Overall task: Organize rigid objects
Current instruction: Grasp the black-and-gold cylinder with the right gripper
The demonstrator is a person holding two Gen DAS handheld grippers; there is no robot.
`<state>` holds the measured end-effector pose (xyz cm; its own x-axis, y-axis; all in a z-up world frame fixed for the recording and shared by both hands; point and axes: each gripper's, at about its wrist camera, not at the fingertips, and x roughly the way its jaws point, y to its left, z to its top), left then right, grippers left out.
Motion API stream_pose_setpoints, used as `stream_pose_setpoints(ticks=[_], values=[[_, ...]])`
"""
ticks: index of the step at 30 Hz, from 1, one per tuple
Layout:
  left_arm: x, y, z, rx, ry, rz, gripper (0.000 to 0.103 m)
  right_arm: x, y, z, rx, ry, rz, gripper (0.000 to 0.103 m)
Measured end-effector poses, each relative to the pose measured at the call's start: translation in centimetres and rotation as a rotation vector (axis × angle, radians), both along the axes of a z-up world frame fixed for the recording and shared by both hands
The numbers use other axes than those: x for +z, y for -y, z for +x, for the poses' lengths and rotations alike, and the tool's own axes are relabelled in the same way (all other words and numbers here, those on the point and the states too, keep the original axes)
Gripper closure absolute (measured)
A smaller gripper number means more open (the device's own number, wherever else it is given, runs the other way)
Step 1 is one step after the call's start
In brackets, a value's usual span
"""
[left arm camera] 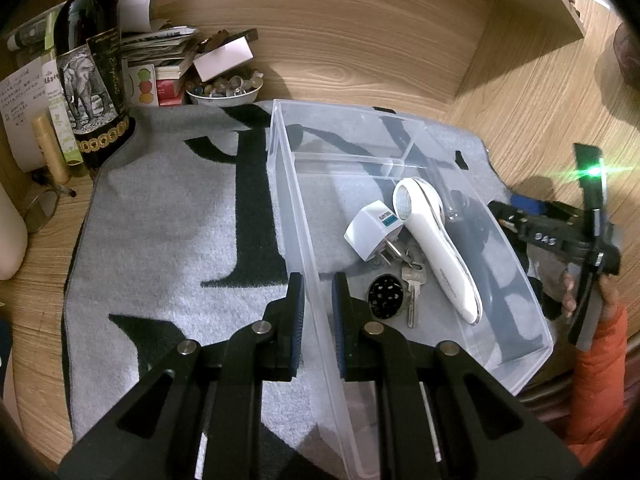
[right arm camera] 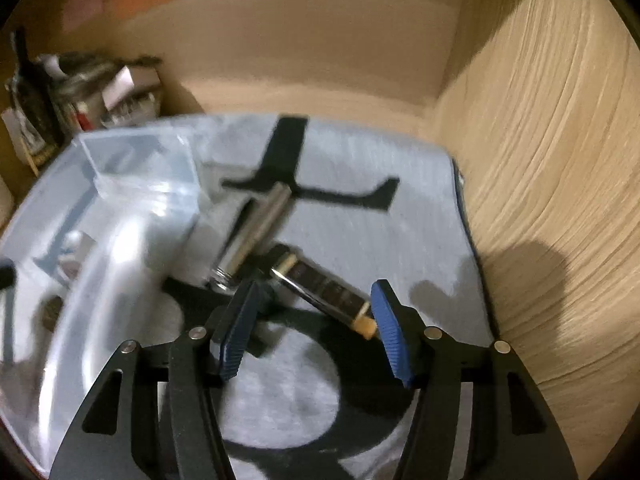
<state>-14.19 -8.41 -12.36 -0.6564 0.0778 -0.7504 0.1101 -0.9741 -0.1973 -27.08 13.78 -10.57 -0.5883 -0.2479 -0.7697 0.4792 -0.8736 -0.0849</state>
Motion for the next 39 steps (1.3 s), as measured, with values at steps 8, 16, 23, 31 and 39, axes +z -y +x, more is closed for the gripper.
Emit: stream_pose_setpoints(ticks=[8, 16, 23, 31, 39], values=[[0.0, -0.1, 0.0, 0.0, 0.0, 0.002, 0.091, -2.7, -0.6, -2.0, -0.013, 0.044, 0.053, 0.048], [-0.1, 0.1, -0.1, 0.006, 0.002, 0.009, 0.091, -2.9, -0.4, -2.5, 0.02, 0.071, -0.005, 0.07], [0.0, 0.2, 0.0, 0.006, 0.002, 0.01, 0.091, -2.7, -0.7, -1.8, 0.016, 0.061, -0.023, 0.082], [0.0, 0.3, 0.0, 0.007, 0.003, 0.01, 0.091, 0.6, -0.5, 0.3, 0.031, -0.02, -0.093, 0.081], [0.1, 0.5, 0.1, 0.017, 0.007, 0.008, 0.091, 4.1, 2.0, 3.1, 0.121, -0.116, -0.122, 0.081]])
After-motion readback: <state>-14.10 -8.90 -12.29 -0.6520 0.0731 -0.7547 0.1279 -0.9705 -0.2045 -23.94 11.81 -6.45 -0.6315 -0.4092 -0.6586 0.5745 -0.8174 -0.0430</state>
